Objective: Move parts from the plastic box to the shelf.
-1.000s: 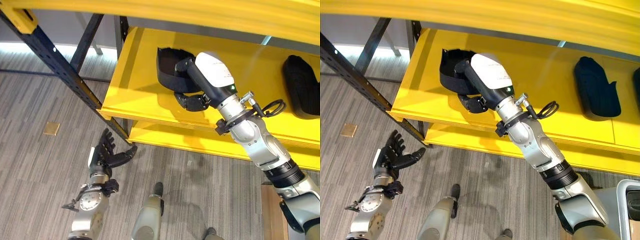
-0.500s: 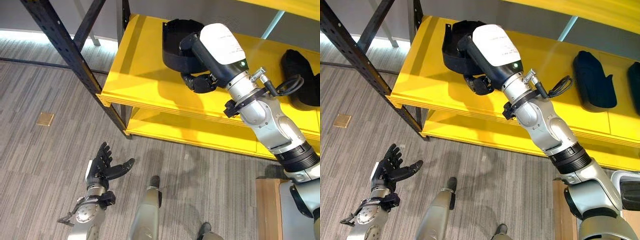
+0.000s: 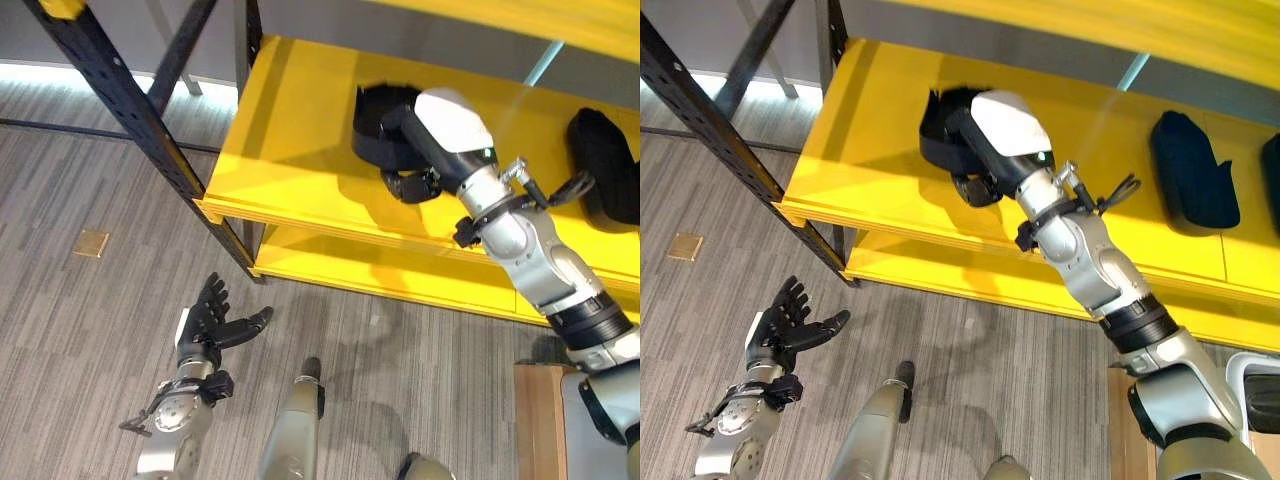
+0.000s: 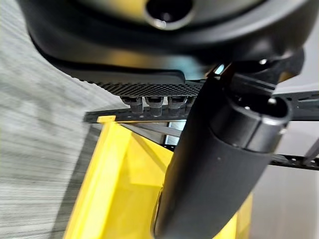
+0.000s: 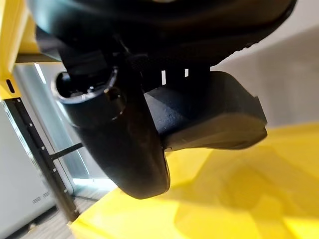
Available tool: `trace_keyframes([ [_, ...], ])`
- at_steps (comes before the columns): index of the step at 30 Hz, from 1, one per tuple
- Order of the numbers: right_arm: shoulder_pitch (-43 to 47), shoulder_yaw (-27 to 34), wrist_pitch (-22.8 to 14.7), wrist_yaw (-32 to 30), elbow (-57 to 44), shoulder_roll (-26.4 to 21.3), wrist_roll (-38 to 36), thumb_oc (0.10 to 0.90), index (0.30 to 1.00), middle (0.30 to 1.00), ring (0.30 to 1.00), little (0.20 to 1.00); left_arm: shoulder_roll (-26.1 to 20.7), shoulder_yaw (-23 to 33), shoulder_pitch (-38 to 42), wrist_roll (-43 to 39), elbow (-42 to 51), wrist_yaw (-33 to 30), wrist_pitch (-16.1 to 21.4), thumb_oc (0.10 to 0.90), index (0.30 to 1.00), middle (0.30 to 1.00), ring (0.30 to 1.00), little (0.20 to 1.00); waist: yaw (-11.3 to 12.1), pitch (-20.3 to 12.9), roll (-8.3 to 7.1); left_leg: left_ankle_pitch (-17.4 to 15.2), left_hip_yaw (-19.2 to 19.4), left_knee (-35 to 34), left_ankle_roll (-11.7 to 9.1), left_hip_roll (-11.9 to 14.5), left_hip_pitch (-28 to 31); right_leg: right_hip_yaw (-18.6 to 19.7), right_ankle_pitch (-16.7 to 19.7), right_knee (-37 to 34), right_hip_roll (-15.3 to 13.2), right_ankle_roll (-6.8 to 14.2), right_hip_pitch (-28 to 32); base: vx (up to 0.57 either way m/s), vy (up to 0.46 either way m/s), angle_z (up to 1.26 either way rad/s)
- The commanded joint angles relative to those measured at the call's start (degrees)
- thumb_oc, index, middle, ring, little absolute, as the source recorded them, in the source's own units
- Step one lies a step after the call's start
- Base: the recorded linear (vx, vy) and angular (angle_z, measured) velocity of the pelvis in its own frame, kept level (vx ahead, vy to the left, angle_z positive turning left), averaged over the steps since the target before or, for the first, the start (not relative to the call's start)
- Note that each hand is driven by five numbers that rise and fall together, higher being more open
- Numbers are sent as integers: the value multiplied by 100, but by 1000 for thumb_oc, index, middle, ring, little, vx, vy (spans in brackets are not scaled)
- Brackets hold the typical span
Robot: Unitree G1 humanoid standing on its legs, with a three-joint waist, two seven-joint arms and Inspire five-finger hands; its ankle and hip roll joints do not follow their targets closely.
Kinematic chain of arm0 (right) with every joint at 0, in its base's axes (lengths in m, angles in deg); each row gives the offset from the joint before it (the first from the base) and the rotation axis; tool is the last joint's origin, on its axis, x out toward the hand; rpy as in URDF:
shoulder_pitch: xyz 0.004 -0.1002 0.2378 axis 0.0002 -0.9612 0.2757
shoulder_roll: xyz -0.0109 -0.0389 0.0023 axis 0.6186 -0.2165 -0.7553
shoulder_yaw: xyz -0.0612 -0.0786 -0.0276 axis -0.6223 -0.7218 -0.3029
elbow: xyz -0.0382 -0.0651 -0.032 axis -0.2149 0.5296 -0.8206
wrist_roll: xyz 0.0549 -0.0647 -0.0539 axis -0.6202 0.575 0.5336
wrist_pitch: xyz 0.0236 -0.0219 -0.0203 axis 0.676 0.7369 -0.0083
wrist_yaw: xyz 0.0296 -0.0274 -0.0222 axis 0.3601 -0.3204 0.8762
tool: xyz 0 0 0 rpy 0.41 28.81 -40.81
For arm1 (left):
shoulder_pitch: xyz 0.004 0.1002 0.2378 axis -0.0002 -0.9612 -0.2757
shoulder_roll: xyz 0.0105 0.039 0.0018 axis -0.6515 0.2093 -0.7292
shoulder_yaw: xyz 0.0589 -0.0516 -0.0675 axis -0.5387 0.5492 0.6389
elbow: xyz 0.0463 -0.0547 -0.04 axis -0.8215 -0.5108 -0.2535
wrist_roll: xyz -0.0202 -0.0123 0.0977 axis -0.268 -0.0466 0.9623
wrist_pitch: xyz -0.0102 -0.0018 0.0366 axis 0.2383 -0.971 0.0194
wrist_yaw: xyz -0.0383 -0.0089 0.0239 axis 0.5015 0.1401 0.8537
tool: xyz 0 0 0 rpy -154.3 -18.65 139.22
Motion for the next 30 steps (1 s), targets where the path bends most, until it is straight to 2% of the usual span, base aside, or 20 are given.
trace_keyframes([
  [1, 1033, 623, -310, -581, -368, 119, -137, 400, 300, 300, 300, 300, -383, 109, -2, 282, 663, 14, 487, 900, 1000, 1000, 1000, 1000, 175, -413, 56, -293, -260, -153, -368, 577, 425, -511, 1335, -1448, -228, 54, 100, 121, -130, 1],
  [2, 1084, 640, -315, -586, -351, 117, -172, 400, 300, 300, 300, 300, -365, 107, 47, 249, 671, 20, 500, 900, 1000, 1000, 1000, 1000, 179, -374, 60, -413, -326, -72, -472, 666, 466, -583, 1245, -2120, -365, 82, 137, 133, -222, -27],
  [4, 1193, 631, -310, -633, -324, 96, -203, 400, 300, 300, 300, 300, -346, 105, 124, 138, 638, -4, 548, 900, 1000, 1000, 1000, 1000, 175, -293, 34, -562, -383, 79, -739, 891, 517, -890, 1613, -3311, -792, 290, 303, 130, -301, -17],
  [6, 1254, 599, -307, -652, -376, 145, -170, 400, 300, 300, 300, 300, -299, 187, 55, 78, 620, -55, 552, 900, 1000, 1000, 1000, 1000, 240, -242, -9, -648, -314, 200, -866, 1106, 622, -1198, 1922, -3576, -992, 472, 374, 125, -264, 13],
  [7, 1220, 605, -295, -619, -431, 87, -125, 400, 300, 300, 300, 300, -264, 238, 30, 56, 624, -67, 568, 900, 1000, 1000, 1000, 1000, 280, -251, -83, -662, -317, 273, -927, 1113, 578, -1216, 1920, -3632, -995, 498, 550, 83, -178, -10],
  [8, 1210, 612, -292, -615, -439, 87, -124, 400, 300, 300, 300, 300, -267, 238, 25, 56, 628, -67, 566, 900, 1000, 1000, 1000, 1000, 274, -249, -83, -671, -327, 289, -927, 1108, 574, -1231, 1921, -3643, -997, 502, 570, 206, -359, -1],
  [9, 1083, 712, -300, -579, -596, 39, -147, 400, 300, 300, 300, 300, -155, 266, -37, -51, 617, -97, 594, 900, 1000, 1000, 1000, 1000, 234, -340, -198, -549, -413, 66, -1060, 1222, 630, -968, 1507, -3387, -709, 550, 465, 171, -268, 15],
  [11, 1102, 676, -313, -569, -627, 33, -164, 400, 300, 300, 300, 300, -82, 335, -139, -68, 655, -110, 588, 900, 1000, 1000, 1000, 1000, 244, -374, -187, -508, -432, -77, -1096, 1308, 721, -1060, 1356, -3247, -688, 539, 413, 192, -252, 30],
  [14, 1113, 635, -308, -540, -671, 10, -254, 400, 300, 300, 300, 300, -42, 412, -310, -127, 715, -40, 545, 900, 1000, 1000, 1000, 1000, 170, -433, -179, -234, -497, -573, -1200, 1531, 884, -1164, 837, -2924, -490, 477, 337, 170, -220, -14],
  [16, 1099, 656, -321, -557, -711, -1, -275, 400, 300, 300, 300, 300, -33, 422, -365, -133, 734, -14, 534, 900, 1000, 1000, 1000, 1000, 149, -447, -160, -139, -499, -739, -1234, 1595, 941, -1204, 692, -2842, -422, 459, 322, 127, -187, 21],
  [17, 1141, 686, -322, -626, -759, -30, -244, 400, 300, 300, 300, 300, -32, 439, -437, -135, 758, 11, 501, 900, 1000, 1000, 1000, 1000, 139, -422, -112, 27, -483, -959, -1307, 1713, 987, -1266, 451, -2700, -318, 416, 269, 124, -219, 12],
  [23, 1479, 586, -295, -694, -778, -132, -168, 400, 300, 300, 300, 300, -37, 461, -540, -121, 832, 22, 497, 900, 1000, 1000, 1000, 1000, 166, -366, -42, 78, -464, -1003, -1354, 1760, 969, -1189, 304, -2396, -287, 388, 37, 39, -84, 6],
  [30, 2385, 186, -203, -835, -270, -269, -154, 400, 300, 300, 300, 300, -80, 337, -499, -211, 888, -12, 568, 900, 1000, 1000, 1000, 1000, 181, -133, 83, -57, -452, -633, -1352, 1726, 774, -888, 236, -1889, -297, 352, -417, -52, -6, -5],
])
